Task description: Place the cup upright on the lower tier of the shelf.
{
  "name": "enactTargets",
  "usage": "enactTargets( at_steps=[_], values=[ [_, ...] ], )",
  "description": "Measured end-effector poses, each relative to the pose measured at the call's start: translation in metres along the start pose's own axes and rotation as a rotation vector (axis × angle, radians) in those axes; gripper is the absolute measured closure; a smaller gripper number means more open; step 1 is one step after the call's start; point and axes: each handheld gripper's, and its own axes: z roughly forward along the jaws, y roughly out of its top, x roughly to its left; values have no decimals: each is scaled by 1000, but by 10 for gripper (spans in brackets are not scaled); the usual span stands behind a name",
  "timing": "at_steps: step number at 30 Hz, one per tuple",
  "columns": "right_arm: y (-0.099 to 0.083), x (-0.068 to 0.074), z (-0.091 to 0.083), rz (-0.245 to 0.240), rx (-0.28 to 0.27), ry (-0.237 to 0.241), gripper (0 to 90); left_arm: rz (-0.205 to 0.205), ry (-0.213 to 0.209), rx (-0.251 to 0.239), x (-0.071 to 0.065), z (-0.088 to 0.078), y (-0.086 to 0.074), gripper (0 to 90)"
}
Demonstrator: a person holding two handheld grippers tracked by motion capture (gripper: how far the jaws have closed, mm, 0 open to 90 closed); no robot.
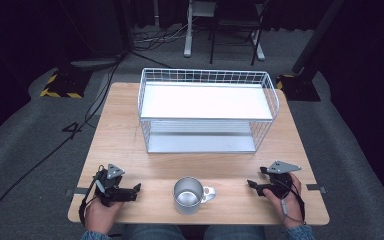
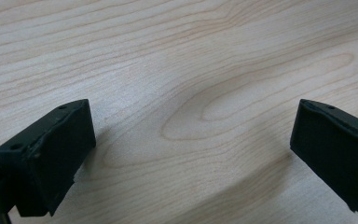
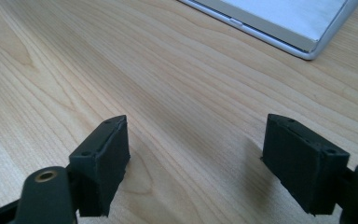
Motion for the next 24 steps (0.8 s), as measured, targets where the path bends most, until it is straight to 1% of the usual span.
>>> enactTargets(
  at_steps=[1, 3, 5, 6, 8, 9, 10, 11, 12, 13, 14, 16, 18, 19, 20, 21, 22, 23, 24],
  values=[
    [0, 0, 0, -2, 1, 0, 231, 6, 7, 6, -1, 0, 0, 2],
    [0, 0, 0, -3, 1, 1, 231, 6, 12, 9, -2, -1, -1, 2],
    [0, 0, 0, -3, 1, 1, 231, 1, 11, 3, -4, -2, -2, 0],
    [0, 0, 0, -3, 1, 1, 231, -1, 15, -8, -6, -4, -2, 0],
    [0, 0, 0, -5, 1, 4, 231, -11, 3, -48, -10, -7, -4, 0],
    [0, 0, 0, -5, 1, 4, 231, -8, -2, -60, -12, -9, -4, 0],
    [0, -1, 0, -7, 1, 6, 231, 8, -11, -92, -17, -14, -6, 0],
    [0, -1, 0, -7, 1, 6, 231, 8, -11, -92, -17, -14, -6, 0],
    [0, -1, 0, -7, 0, 6, 232, 17, -17, -119, -24, -19, -7, 0],
    [0, -1, 0, -7, 0, 6, 232, 17, -17, -119, -24, -19, -7, 0],
    [0, -1, 0, -7, 1, 7, 232, 13, -22, -136, -27, -21, -8, 0],
    [0, -1, 0, -9, 0, 8, 232, 21, -29, -165, -33, -26, -9, 0],
    [0, -1, 0, -9, 0, 8, 232, 7, -48, -201, -38, -30, -10, 0],
    [0, -1, 0, -9, 1, 8, 232, 5, -65, -217, -43, -33, -10, 0],
    [0, -1, 0, -9, 1, 8, 232, 5, -65, -217, -43, -33, -10, 0],
    [0, -1, 0, -9, 1, 8, 232, 7, -80, -236, -47, -35, -10, 0],
    [0, -1, 0, -9, 0, 8, 233, 15, -82, -244, -49, -37, -10, 0],
    [0, -1, 0, -9, 0, 8, 233, 15, -82, -244, -49, -37, -10, 0],
    [0, -1, 0, -10, 0, 8, 236, 14, -86, -255, -51, -38, -11, 0]
  ],
)
